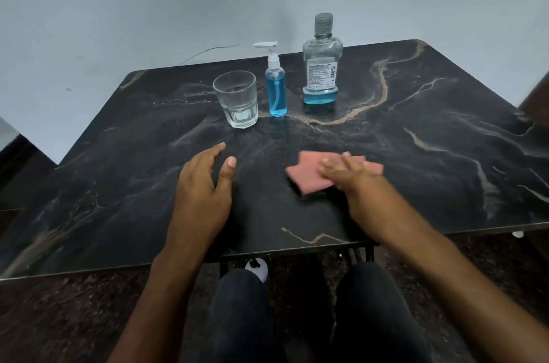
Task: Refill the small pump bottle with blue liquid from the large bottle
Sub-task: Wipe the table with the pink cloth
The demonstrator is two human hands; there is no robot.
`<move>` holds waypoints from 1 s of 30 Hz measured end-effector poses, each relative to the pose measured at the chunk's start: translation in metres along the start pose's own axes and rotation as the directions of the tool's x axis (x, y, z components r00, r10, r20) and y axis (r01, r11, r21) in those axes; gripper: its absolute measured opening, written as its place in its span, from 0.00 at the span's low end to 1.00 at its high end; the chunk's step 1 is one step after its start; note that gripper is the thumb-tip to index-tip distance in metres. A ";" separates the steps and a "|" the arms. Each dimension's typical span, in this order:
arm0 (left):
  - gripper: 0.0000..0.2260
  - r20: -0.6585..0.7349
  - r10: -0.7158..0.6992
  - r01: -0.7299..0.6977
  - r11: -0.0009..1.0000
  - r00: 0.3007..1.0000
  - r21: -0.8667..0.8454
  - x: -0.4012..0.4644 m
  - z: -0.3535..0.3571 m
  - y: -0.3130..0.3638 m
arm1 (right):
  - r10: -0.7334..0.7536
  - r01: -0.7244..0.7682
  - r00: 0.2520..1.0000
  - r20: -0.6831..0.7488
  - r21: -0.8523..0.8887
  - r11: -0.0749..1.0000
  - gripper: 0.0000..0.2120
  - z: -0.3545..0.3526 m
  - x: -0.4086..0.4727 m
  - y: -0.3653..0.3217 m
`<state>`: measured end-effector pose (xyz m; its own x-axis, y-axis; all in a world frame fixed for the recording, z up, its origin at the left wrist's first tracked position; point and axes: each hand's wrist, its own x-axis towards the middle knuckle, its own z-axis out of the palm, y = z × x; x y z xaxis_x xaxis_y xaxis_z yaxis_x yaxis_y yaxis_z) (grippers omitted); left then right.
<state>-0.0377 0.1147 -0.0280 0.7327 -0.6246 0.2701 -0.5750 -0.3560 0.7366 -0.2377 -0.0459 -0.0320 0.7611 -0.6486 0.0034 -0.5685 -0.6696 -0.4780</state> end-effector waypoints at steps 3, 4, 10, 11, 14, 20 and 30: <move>0.20 0.006 0.002 -0.003 1.000 1.000 0.004 -0.003 -0.001 -0.002 | 0.160 -0.174 0.981 -0.107 -0.144 0.974 0.38 0.006 0.014 0.000; 0.20 0.009 0.001 -0.001 1.000 1.000 0.001 -0.003 0.000 -0.001 | 0.166 -0.186 0.979 -0.120 -0.177 0.967 0.37 0.013 0.020 -0.009; 0.20 -0.005 0.027 -0.027 0.999 1.000 -0.027 -0.002 -0.001 0.004 | -0.170 0.171 0.985 0.040 -0.022 0.985 0.29 0.046 0.042 -0.085; 0.20 -0.011 0.029 -0.030 0.999 1.000 -0.028 -0.003 -0.004 0.003 | -0.191 0.188 0.980 0.058 0.052 0.981 0.25 0.043 0.044 -0.091; 0.19 -0.079 0.022 -0.024 0.999 0.997 -0.030 -0.005 -0.022 -0.008 | -0.208 0.216 0.976 -0.060 0.197 0.956 0.13 0.026 0.055 -0.099; 0.17 -0.198 -0.062 0.055 0.998 0.978 -0.042 -0.009 -0.052 -0.031 | -0.326 0.352 0.935 -0.143 0.241 0.904 0.08 0.009 0.104 -0.132; 0.16 -0.215 -0.087 0.073 0.995 0.973 -0.074 0.007 -0.065 -0.040 | -0.508 0.533 0.829 -0.234 0.053 0.845 0.10 0.029 0.193 -0.203</move>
<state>0.0147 0.1699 -0.0151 0.8409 -0.4274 0.3320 -0.4920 -0.3483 0.7979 0.0336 -0.0249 0.0396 0.8466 -0.2822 0.4512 -0.0583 -0.8919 -0.4485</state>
